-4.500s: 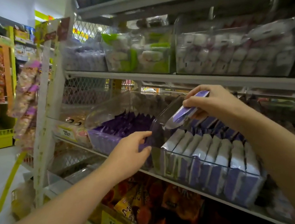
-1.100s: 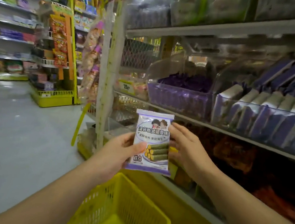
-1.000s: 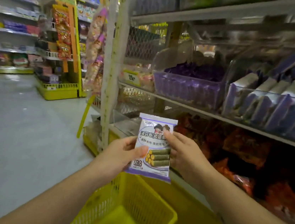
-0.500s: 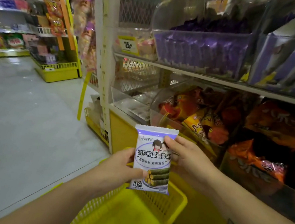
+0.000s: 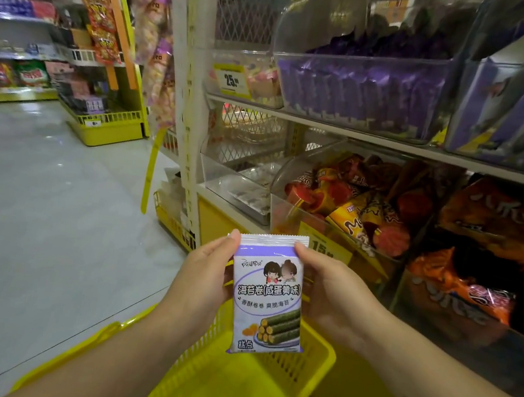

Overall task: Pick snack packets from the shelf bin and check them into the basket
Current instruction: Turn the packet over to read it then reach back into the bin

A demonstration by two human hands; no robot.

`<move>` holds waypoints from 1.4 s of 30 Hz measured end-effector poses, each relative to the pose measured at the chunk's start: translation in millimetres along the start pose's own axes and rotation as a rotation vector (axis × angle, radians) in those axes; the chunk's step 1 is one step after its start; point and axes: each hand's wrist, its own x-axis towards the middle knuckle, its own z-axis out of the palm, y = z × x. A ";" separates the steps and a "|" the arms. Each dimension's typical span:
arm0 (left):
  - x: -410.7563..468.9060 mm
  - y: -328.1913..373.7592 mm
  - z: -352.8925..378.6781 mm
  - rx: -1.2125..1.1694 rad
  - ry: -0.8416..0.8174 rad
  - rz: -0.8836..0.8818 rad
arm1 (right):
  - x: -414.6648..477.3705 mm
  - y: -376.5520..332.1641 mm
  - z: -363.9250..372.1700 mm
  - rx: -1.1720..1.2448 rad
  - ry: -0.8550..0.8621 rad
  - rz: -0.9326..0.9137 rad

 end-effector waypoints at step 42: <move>-15.9 11.4 2.7 0.046 -0.269 0.008 | -9.9 0.7 22.9 -0.321 -0.063 -0.286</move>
